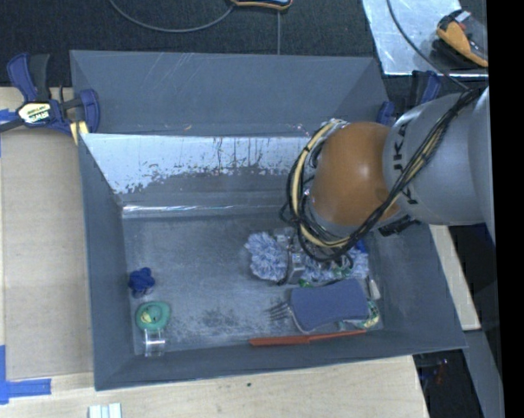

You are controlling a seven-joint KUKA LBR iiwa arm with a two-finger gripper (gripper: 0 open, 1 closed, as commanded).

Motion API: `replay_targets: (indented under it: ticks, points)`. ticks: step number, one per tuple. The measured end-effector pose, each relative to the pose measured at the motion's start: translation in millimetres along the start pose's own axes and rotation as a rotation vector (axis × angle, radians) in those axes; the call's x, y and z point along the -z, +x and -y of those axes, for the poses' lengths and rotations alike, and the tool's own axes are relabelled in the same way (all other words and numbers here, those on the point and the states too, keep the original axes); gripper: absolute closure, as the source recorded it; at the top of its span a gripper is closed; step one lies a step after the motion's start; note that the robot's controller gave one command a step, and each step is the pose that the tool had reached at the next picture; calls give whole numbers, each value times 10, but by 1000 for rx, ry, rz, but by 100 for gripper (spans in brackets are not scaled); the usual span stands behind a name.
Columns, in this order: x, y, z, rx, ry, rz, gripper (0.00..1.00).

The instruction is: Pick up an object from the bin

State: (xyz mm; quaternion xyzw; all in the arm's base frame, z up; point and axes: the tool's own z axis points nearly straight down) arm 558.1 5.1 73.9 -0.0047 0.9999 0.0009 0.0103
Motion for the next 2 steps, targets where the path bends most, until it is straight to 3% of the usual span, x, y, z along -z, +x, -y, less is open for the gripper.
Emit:
replay_targets:
  ticks: [1, 2]
  points:
    - [207, 19, 1, 0, 0, -7, 100]
    - [514, -14, 3, -1, 1, 2, 100]
